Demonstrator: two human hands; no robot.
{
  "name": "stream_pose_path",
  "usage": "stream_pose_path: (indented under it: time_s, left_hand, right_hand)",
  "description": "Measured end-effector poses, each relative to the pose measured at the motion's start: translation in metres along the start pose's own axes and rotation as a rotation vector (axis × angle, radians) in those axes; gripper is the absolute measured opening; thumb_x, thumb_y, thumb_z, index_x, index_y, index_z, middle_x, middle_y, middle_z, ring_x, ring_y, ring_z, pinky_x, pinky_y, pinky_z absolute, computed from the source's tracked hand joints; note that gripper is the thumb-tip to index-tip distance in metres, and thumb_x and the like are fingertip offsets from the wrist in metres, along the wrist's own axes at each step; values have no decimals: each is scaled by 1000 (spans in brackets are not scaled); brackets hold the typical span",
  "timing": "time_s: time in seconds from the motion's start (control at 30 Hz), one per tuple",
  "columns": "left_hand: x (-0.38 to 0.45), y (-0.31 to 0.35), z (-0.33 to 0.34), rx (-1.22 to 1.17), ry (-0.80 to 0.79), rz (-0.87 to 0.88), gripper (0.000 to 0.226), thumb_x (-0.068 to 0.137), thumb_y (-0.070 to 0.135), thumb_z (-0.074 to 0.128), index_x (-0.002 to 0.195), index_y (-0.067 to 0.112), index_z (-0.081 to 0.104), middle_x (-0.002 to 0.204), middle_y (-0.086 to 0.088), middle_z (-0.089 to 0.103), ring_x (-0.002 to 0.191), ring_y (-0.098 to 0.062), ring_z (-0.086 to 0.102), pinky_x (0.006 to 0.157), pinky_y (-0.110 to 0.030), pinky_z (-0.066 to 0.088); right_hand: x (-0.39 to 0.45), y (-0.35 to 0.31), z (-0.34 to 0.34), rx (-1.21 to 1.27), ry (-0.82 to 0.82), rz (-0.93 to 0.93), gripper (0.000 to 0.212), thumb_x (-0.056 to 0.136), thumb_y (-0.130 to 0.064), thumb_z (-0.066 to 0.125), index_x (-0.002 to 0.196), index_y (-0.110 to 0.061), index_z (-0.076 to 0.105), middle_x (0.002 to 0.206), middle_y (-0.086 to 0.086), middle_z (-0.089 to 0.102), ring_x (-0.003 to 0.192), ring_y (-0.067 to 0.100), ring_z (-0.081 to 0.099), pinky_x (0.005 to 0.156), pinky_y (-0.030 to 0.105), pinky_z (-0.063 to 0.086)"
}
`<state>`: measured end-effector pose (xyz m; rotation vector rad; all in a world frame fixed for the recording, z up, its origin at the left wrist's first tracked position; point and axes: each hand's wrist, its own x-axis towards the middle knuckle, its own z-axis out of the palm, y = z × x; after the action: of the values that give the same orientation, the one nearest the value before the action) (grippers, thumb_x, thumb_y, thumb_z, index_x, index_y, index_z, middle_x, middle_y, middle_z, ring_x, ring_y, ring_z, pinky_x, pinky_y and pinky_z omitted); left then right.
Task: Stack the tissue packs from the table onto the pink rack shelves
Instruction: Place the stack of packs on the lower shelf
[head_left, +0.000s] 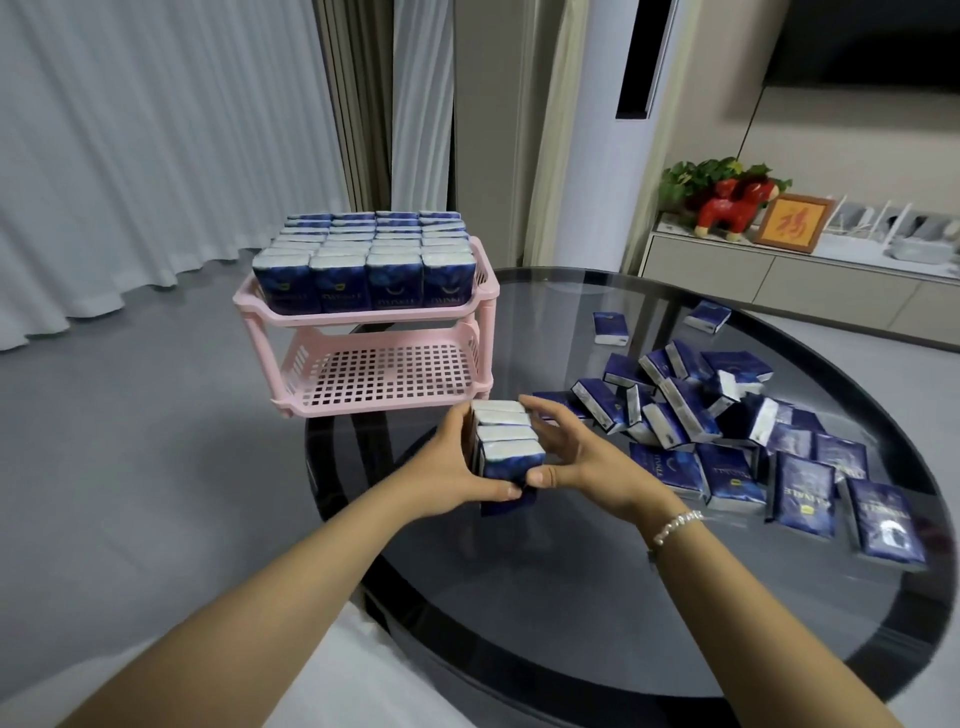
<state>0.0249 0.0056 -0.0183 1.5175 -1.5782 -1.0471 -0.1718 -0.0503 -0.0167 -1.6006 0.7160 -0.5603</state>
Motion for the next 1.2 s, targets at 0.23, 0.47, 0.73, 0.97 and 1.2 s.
stream_pose_path:
  time_s: [0.23, 0.47, 0.73, 0.97, 1.2]
  left_hand:
    - [25, -16, -59, -27, 84, -45, 99, 64, 16, 87, 139, 22, 23, 133, 9, 48, 119, -5, 50, 100, -21, 40]
    - [69, -34, -103, 74, 175, -139, 118, 51, 38, 89, 145, 19, 20, 138, 3, 47, 124, -16, 48, 110, -36, 37]
    - [129, -46, -101, 174, 175, -110, 96, 67, 27, 85, 142, 18, 26, 129, 10, 42, 118, -11, 43, 103, -26, 36]
    - [152, -55, -101, 56, 126, -122, 90, 57, 36, 87, 132, 26, 39, 131, 3, 55, 120, -20, 54, 98, -43, 50]
    - [153, -45, -83, 237, 217, -40, 54, 87, 20, 66, 136, 19, 43, 133, 0, 54, 119, -14, 50, 94, -23, 34]
  right_hand:
    - [52, -11, 25, 69, 131, -78, 71, 77, -20, 70, 139, -24, 38, 130, -8, 54, 116, 5, 54, 97, 25, 47]
    - [112, 9, 37, -202, 695, -40, 43, 91, -30, 57, 131, -18, 49, 127, -7, 52, 88, 2, 57, 81, 20, 43]
    - [135, 29, 47, -303, 867, -78, 20, 91, -18, 58, 110, -14, 64, 108, 1, 60, 89, 12, 59, 79, 22, 46]
    - [138, 33, 47, -333, 896, -110, 21, 90, -17, 58, 109, -13, 65, 106, -1, 61, 90, 10, 59, 79, 23, 48]
    - [137, 33, 49, -323, 903, -105, 21, 91, -20, 58, 110, -17, 64, 105, -6, 58, 87, 4, 54, 75, 15, 43]
